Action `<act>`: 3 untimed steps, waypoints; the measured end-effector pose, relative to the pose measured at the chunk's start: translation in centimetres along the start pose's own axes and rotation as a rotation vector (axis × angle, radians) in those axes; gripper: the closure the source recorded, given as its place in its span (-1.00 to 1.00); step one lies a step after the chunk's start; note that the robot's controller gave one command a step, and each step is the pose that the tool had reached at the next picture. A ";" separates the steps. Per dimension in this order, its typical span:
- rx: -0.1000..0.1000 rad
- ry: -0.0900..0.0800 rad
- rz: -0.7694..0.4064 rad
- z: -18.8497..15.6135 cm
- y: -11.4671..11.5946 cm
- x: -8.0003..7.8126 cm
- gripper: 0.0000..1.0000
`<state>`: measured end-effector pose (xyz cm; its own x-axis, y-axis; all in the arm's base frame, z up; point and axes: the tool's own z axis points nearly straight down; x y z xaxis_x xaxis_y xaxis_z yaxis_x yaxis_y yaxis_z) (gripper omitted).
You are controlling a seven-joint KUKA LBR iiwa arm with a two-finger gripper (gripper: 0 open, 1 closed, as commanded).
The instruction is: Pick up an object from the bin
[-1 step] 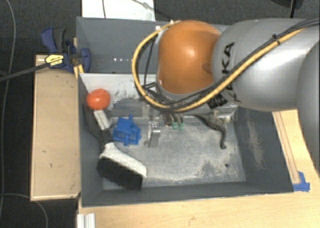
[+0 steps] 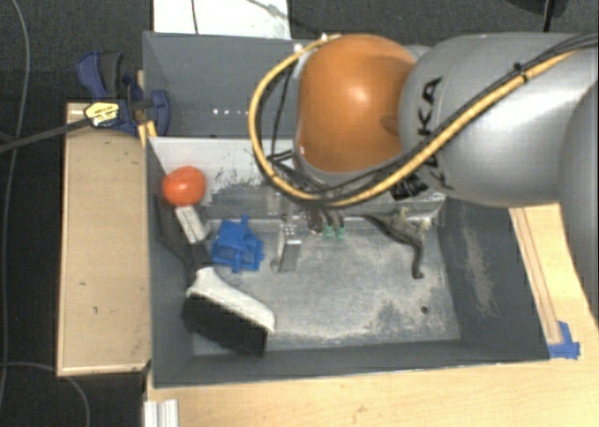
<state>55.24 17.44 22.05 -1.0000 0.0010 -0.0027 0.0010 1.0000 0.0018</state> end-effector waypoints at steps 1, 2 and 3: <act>-0.001 -0.006 -0.034 4.3 2.0 -0.7 -1.00; 0.000 0.000 -0.186 9.2 3.7 -1.9 -1.00; -0.002 -0.015 -0.418 11.2 3.7 -3.1 -1.00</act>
Offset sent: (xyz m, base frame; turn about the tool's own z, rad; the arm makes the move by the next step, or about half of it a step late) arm 0.0246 0.0427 -0.1062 -0.2098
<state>58.42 21.15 10.87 -0.9142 -0.4049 -0.0185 -0.4050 0.9143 -0.0004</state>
